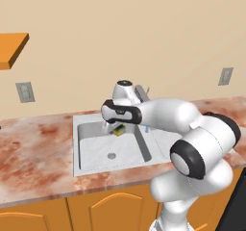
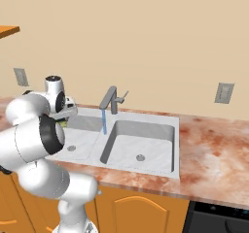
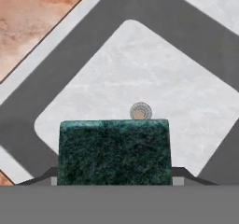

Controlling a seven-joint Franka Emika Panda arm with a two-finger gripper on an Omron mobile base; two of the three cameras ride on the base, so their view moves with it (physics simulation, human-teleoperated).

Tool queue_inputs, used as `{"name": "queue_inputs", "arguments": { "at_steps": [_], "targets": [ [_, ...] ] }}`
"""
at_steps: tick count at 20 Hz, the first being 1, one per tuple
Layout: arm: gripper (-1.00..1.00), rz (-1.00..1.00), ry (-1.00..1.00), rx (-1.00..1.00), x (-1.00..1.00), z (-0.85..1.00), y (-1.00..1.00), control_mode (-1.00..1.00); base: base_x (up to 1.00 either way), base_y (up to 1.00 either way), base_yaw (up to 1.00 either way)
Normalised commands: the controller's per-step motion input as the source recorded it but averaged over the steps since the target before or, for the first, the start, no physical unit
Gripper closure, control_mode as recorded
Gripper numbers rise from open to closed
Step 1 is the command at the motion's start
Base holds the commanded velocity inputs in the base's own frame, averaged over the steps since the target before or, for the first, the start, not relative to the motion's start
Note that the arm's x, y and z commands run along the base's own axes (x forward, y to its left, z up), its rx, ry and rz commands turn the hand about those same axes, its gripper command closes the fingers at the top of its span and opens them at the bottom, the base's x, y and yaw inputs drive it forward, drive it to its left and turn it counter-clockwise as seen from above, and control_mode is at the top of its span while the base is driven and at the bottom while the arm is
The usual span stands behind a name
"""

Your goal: Soak the sponge with water for a few seconds and then drop it inside the sink.

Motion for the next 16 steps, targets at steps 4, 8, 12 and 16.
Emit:
{"name": "queue_inputs", "arguments": {
  "at_steps": [4, 8, 12, 16],
  "targets": [
    [1.0, 0.12, 0.0, 0.0, 0.03, -0.22, 0.01, -1.0, 0.0, 0.0, 0.0],
    [1.0, 0.02, 0.0, -0.06, 0.18, -0.23, 0.06, -1.0, 0.0, 0.0, 0.0],
    [1.0, -0.01, 0.01, -0.1, 0.24, -0.2, 0.03, -1.0, 0.0, 0.0, 0.0],
    [1.0, -0.05, 0.03, -0.06, 0.24, -0.22, 0.04, -1.0, 0.0, 0.0, 0.0]
  ]
}}
